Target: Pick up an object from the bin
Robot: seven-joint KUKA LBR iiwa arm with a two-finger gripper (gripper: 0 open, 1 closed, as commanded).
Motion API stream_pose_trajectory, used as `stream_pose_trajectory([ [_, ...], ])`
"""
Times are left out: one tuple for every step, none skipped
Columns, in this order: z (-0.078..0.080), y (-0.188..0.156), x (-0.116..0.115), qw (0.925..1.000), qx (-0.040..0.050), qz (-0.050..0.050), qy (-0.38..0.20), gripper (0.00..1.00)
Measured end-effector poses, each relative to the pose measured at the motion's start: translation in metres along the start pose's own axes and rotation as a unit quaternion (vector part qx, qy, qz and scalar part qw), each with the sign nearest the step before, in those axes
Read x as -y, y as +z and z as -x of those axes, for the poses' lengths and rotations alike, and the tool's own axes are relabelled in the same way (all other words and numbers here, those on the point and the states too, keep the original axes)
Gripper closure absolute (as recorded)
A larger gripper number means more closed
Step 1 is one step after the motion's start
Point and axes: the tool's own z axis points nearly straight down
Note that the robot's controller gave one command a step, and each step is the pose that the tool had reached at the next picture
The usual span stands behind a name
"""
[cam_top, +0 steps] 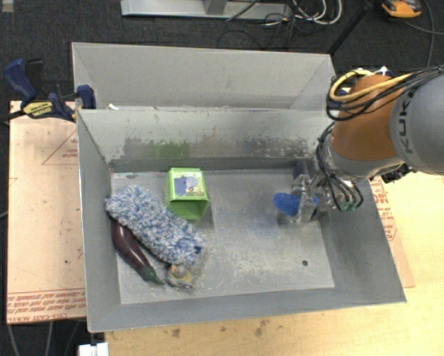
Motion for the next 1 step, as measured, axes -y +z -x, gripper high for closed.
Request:
stream_pose_trajectory([
  [-0.0010,-0.0224,-0.0001,1.0000,-0.0014,0.000,0.000,1.00],
])
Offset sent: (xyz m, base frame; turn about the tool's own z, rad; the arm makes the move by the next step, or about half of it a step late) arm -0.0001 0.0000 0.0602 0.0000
